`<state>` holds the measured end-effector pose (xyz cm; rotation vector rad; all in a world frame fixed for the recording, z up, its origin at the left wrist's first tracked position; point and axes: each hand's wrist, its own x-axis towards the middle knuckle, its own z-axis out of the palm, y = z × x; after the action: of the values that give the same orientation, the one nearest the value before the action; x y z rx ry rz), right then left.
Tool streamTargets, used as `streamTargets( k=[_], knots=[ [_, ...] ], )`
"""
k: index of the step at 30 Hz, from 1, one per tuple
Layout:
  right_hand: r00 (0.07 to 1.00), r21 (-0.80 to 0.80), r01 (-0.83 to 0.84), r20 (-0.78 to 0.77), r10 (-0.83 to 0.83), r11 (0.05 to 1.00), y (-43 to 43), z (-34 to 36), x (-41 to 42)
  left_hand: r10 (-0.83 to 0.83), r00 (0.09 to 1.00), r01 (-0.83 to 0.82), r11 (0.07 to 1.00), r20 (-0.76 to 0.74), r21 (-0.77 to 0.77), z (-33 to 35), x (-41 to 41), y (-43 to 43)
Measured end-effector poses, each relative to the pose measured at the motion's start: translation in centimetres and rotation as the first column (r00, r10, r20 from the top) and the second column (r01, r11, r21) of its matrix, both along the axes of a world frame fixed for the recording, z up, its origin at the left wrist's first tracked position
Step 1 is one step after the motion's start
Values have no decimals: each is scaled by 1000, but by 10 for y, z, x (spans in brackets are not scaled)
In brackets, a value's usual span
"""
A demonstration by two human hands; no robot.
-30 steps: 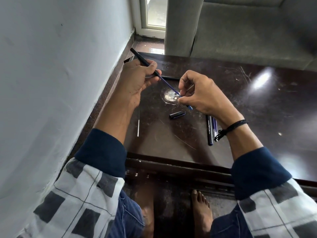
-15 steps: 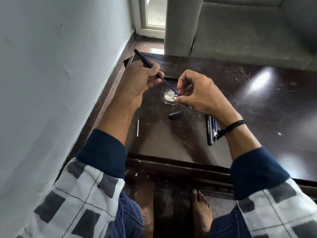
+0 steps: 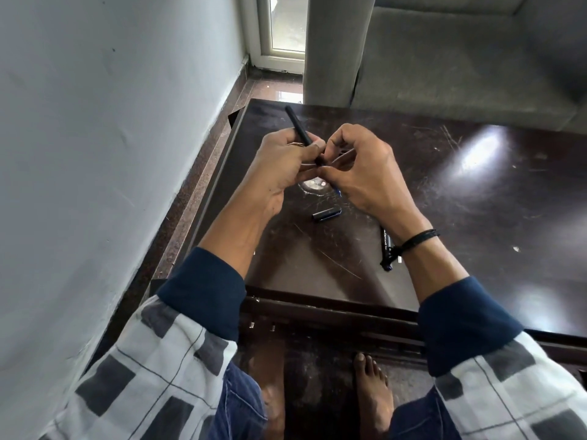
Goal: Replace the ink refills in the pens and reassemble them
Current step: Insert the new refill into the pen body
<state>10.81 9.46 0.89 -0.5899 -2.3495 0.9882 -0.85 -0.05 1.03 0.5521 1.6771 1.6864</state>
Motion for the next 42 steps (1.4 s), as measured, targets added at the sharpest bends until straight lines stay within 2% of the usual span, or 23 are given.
streamTargets(
  k=[10,15,18,25,34,42],
  knots=[
    [997,21,38,-74,-37,999,-5,-3,-1,77,988,-84,995,132,49,-2,-1,-1],
    [999,25,-44,-24,44,999,-2,-2,-1,141,970,-153,987,200,43,-5,-5,0],
    [998,35,-2,-60,4,999,-2,-5,-2,140,959,-158,986,248,53,-3,-6,1],
    [996,-49,65,-54,-68,997,-1,-5,-1,133,965,-151,987,225,64,-4,-6,1],
    [995,25,97,-12,-97,995,-1,-4,-2,152,964,-173,981,216,83,0,-5,0],
    [996,-43,87,-2,-87,995,-1,-4,-2,153,966,-175,981,210,87,1,-5,-2]
  ],
)
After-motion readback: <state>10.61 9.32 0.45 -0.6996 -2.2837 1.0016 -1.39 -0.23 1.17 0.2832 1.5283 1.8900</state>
